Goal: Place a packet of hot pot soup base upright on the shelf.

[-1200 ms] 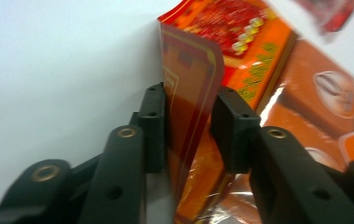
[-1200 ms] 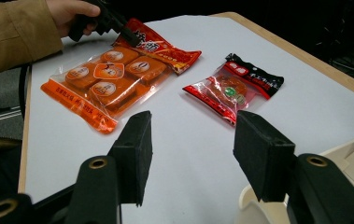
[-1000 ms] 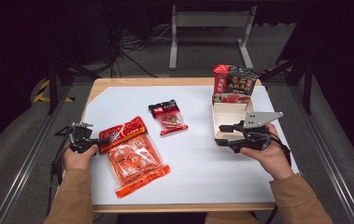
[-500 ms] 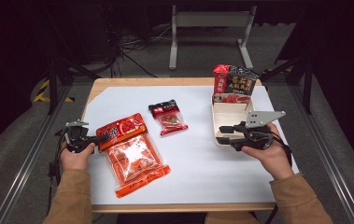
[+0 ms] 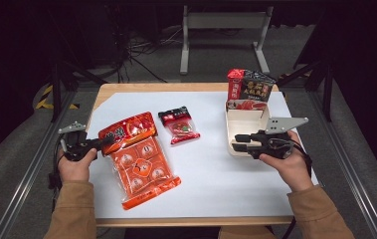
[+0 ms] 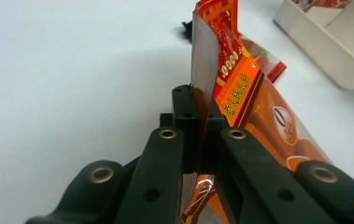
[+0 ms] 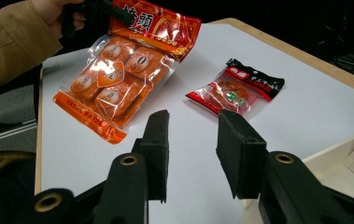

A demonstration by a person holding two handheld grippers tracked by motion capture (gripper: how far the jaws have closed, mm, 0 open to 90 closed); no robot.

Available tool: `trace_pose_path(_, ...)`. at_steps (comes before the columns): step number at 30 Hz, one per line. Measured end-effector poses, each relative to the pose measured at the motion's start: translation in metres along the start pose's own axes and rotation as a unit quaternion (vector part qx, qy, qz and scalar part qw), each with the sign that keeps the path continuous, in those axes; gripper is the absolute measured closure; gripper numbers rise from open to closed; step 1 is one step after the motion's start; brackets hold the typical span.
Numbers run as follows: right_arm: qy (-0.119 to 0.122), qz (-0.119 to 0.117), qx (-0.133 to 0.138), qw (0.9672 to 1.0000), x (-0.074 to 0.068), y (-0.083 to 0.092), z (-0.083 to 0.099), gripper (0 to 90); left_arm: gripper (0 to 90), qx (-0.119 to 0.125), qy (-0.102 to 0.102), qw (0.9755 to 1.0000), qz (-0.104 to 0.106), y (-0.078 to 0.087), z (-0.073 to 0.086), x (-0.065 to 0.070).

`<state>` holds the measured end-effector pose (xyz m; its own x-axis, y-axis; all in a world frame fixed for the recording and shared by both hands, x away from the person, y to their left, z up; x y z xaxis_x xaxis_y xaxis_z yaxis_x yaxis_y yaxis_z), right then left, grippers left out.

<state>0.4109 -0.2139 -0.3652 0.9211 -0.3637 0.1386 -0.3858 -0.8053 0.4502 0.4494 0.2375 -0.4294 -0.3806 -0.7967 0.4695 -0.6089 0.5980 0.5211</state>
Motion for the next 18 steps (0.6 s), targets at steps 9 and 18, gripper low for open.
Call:
trace_pose_path(9,-0.026,-0.005,0.012,0.9996,-0.001,0.002,-0.001,66.3,90.0,0.026,-0.02,0.9993,0.018,0.015,-0.012,0.025)
trace_pose_path(18,-0.034,-0.005,0.021,0.9992,-0.003,0.004,-0.005,66.7,90.0,0.053,-0.047,0.9961,0.051,0.03,-0.022,0.055)
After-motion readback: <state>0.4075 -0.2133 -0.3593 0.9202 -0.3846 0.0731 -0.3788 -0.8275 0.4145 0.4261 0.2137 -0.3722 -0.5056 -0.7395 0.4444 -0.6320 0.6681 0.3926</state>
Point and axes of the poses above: each handheld gripper's, and its own axes: y roughly backward along the jaws, z roughly out of its underside, x roughly to its right, the point moved 7 cm from there along -y, roughly forward along the jaws, and after that the axes turned 11 degrees about y, right-handed, at the moved point
